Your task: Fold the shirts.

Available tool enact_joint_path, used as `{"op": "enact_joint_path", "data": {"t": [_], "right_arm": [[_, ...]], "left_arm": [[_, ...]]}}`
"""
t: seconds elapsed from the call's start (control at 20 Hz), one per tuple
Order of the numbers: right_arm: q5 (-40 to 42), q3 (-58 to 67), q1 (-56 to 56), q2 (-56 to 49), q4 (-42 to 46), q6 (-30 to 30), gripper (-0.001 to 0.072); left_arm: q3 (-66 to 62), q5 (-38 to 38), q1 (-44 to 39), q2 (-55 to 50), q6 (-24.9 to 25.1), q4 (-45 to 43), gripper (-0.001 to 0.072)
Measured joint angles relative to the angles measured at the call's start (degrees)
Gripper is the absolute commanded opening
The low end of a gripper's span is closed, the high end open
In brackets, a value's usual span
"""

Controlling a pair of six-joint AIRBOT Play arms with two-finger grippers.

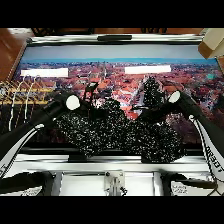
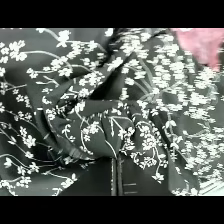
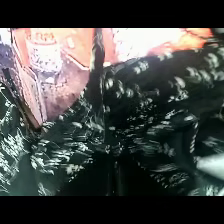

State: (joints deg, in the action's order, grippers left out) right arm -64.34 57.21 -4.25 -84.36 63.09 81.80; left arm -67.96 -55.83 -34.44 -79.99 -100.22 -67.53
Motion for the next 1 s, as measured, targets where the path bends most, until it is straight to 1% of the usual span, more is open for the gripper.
{"op": "enact_joint_path", "data": {"t": [0.1, 0.2, 0.55, 0.65, 0.7, 0.85, 1.0], "right_arm": [[-0.3, 1.9, -0.8, -0.4, 0.6, 0.1, 0.0059], [-1.9, 6.0, -0.9, 0.0, 2.1, 0.0, 0.0059], [-2.8, 26.4, 2.2, 7.9, 5.5, -0.6, 0.0059], [-1.2, 31.6, 2.6, 11.1, 7.1, -1.3, 0.0059], [0.9, 34.6, 2.8, 12.9, 8.7, -1.4, 0.0059], [9.0, 44.0, 3.0, 18.2, 16.2, -0.5, 0.0059], [15.0, 52.9, 3.1, 23.9, 23.9, 1.5, 0.0059]], "left_arm": [[-0.9, -0.1, 0.6, 1.9, 0.9, -0.9, 0.005], [-3.5, -0.2, 1.6, 3.8, 3.0, -1.4, 0.005], [-22.4, -0.5, 8.9, 7.0, 6.9, -2.6, 0.0049], [-28.3, 0.0, 10.8, 7.3, 7.7, -2.9, 0.0049], [-31.4, 0.6, 11.8, 7.3, 8.2, -3.0, 0.0049], [-42.2, 5.8, 14.4, 7.6, 9.1, -3.2, 0.005], [-48.9, 16.2, 16.3, 9.0, 9.4, -3.2, 0.005]]}}
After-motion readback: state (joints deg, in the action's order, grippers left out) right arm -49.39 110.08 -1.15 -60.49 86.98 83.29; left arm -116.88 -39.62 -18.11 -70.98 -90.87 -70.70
